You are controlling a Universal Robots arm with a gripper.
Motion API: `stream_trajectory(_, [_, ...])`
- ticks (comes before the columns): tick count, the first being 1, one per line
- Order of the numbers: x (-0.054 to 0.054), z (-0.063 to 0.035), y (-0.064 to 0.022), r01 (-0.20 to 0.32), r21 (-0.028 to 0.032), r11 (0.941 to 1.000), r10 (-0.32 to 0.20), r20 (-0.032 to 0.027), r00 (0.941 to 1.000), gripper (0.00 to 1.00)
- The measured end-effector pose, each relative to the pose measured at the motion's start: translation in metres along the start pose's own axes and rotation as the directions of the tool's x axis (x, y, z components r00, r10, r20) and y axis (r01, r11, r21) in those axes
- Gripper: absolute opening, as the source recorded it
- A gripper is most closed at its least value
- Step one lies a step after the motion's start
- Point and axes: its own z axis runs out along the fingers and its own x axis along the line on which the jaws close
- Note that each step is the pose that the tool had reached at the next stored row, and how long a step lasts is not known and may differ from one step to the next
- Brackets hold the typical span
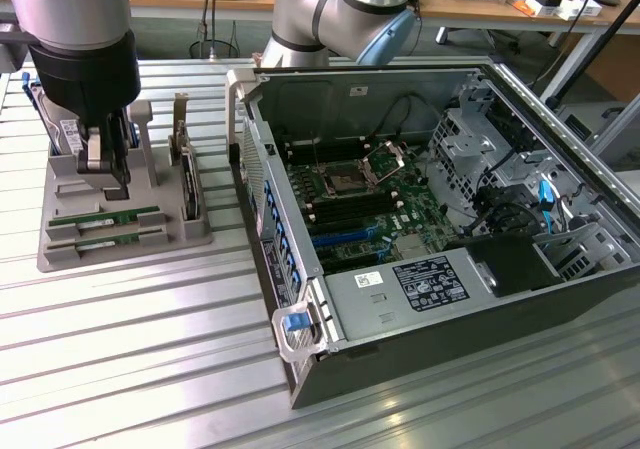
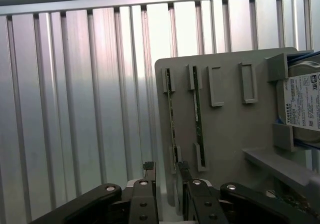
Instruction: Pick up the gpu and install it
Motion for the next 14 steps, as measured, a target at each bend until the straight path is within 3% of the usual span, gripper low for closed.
stream_trajectory(14, [-0.0001, 0.0051, -0.0002, 0.0, 0.0, 1.0, 0.0, 0.0, 1.0, 0.31])
